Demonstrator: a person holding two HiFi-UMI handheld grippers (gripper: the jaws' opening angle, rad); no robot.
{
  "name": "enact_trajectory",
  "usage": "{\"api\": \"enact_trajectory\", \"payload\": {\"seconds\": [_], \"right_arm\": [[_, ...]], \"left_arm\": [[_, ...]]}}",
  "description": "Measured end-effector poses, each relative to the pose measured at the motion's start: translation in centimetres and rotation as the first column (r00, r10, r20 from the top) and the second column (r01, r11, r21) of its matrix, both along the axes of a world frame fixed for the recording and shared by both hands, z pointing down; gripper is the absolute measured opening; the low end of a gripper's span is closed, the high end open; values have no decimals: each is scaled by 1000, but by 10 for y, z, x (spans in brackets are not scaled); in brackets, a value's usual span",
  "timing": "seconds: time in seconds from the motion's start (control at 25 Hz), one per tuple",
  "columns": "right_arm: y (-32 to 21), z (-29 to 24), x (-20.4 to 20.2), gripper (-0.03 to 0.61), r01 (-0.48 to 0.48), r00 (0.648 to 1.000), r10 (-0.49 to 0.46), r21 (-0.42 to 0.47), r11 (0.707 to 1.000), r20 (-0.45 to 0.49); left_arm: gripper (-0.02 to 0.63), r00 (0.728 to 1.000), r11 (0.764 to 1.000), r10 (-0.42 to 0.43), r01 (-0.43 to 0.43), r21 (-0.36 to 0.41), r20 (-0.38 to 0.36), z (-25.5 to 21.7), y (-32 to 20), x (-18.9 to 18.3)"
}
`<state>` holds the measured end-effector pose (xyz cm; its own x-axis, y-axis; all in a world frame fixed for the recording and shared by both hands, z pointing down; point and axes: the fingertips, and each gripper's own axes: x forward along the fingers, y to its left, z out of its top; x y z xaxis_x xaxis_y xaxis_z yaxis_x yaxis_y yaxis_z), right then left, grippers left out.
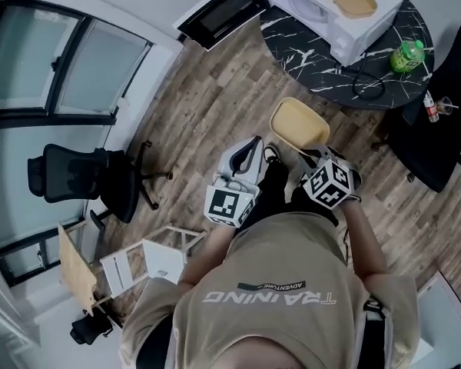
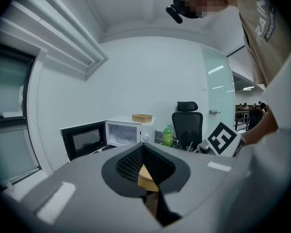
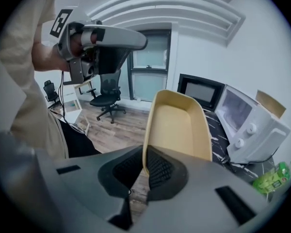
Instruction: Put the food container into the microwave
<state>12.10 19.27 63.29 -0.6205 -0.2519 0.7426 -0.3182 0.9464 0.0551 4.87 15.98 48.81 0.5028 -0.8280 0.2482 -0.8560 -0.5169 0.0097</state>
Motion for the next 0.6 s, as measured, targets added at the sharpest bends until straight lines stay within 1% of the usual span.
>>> {"api": "enact_trajectory", "payload": {"seconds": [0.04, 0.16, 0.28, 0.32, 0.4, 0.44, 0.52, 0.56, 0.6], "right_arm": [[-3, 3, -1, 18, 3, 1000, -3, -4, 1000, -6], [-14, 5, -7, 18, 1, 1000, -1, -18, 1000, -11], [-24, -9, -22, 18, -9, 1000, 9, -23, 1000, -5], [-29, -16, -26, 18, -11, 1000, 11, -18, 1000, -9], [-50, -28, -33, 18, -20, 1000, 20, 5, 1000, -24], [-64, -34, -36, 18, -26, 999, 26, 21, 999, -35], [-87, -42, -43, 17, -37, 998, 40, 46, 998, -55], [-96, -44, -49, 18, -42, 997, 46, 53, 998, -64], [-103, -45, -57, 18, -47, 996, 51, 62, 997, -72]], "left_arm": [[3, 1000, 1000, 3, -3, 5, 3, 3, -5, -1], [3, 999, 1000, 12, -12, -3, -32, 12, -20, -7], [3, 999, 1000, -3, 2, -8, -46, 11, -35, -25], [3, 999, 1000, -4, 4, 6, -48, 5, -42, -32], [3, 999, 998, 4, -1, 67, -46, -13, -63, -43], [3, 999, 994, 12, -8, 107, -35, -22, -75, -48], [3, 999, 984, 30, -35, 175, 31, -30, -95, -59], [3, 997, 980, 43, -56, 190, 69, -31, -101, -65], [3, 994, 979, 60, -76, 191, 90, -29, -108, -71]]}}
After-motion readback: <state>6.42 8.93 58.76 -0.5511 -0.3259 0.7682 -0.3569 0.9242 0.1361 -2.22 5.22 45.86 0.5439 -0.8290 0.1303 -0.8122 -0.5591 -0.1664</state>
